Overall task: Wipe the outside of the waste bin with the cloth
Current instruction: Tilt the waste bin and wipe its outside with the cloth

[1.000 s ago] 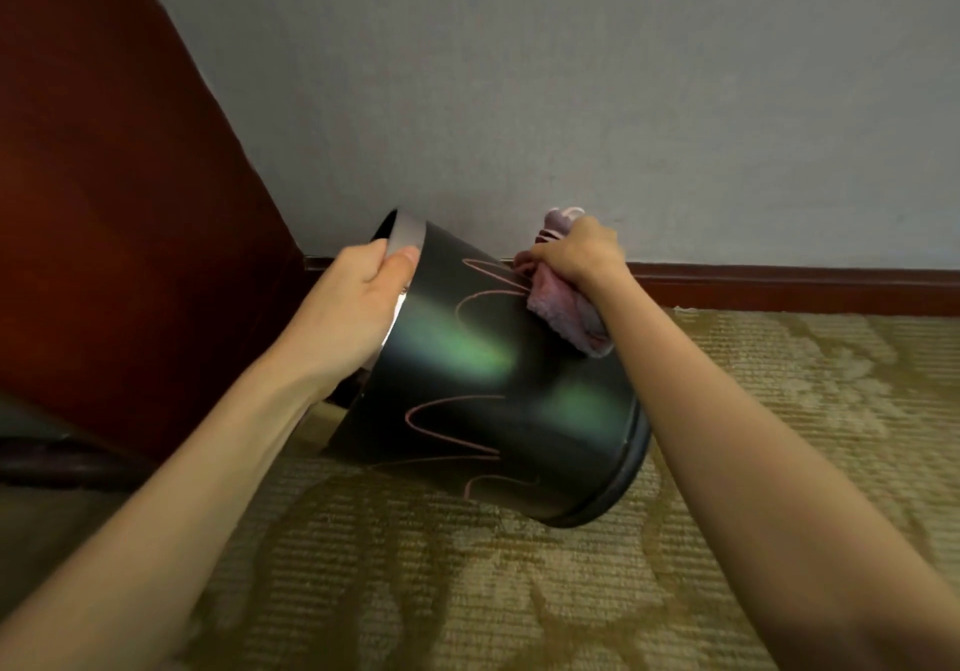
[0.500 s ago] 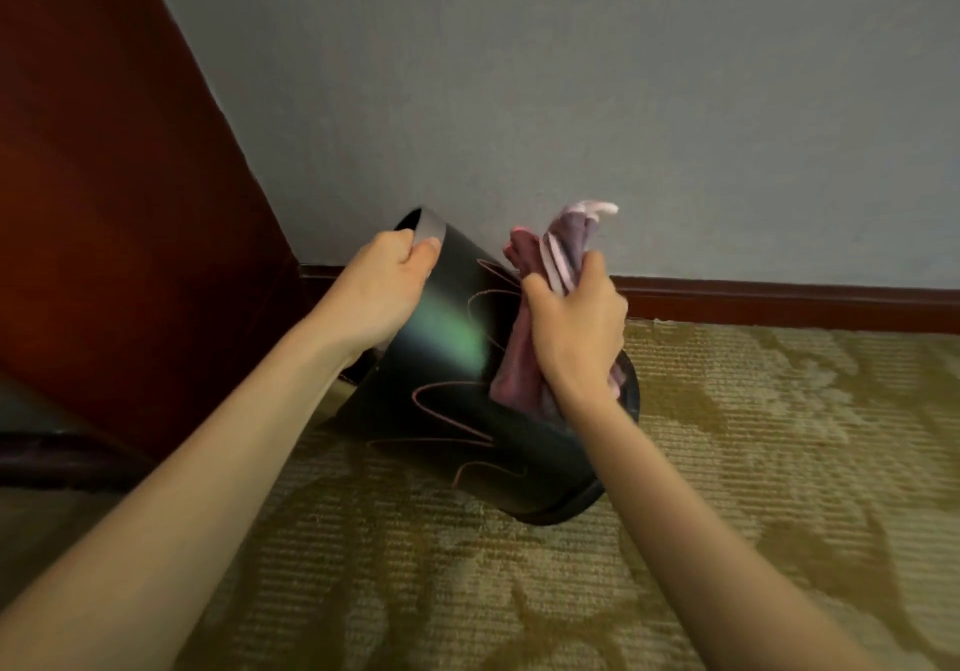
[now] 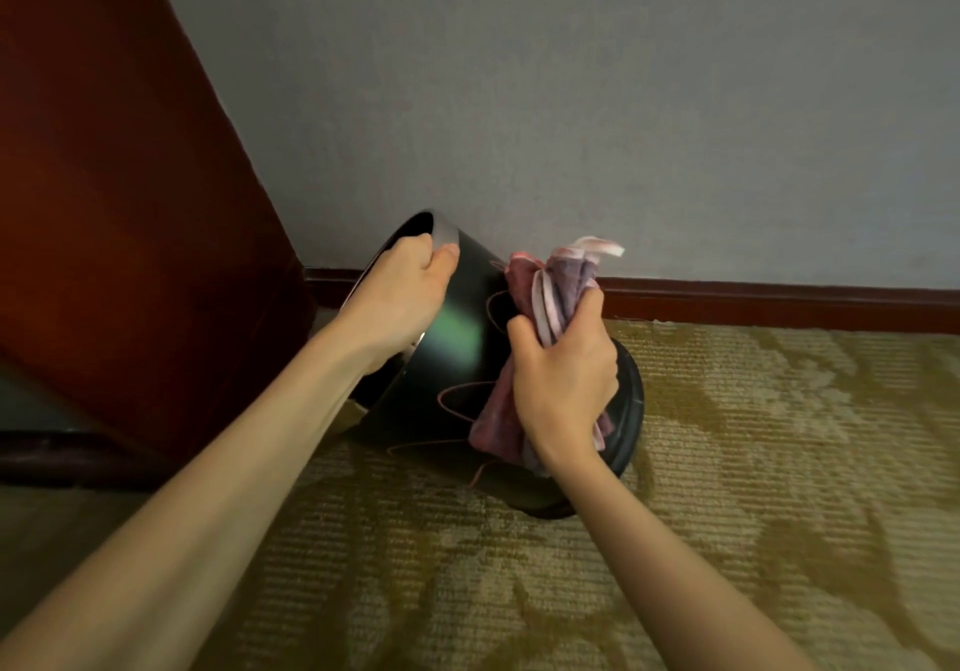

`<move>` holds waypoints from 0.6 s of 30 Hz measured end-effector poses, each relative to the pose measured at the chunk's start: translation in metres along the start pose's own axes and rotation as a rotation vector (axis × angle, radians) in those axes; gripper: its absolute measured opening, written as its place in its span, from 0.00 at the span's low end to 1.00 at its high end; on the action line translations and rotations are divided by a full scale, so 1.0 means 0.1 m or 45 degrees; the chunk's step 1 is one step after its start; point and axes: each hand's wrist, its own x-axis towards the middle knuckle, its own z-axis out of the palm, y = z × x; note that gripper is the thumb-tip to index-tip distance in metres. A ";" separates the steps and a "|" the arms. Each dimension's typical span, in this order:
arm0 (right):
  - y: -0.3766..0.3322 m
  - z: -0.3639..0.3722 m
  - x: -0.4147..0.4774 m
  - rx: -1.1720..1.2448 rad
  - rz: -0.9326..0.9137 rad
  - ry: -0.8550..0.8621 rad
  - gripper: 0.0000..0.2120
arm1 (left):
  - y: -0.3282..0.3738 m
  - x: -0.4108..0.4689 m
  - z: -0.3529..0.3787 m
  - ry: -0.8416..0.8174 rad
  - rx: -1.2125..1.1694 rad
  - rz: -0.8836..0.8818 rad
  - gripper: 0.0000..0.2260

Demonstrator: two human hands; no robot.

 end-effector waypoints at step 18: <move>-0.12 0.52 1.34 -0.360 0.173 -0.850 0.27 | -0.02 -0.30 -0.05 -0.062 -0.095 0.068 0.19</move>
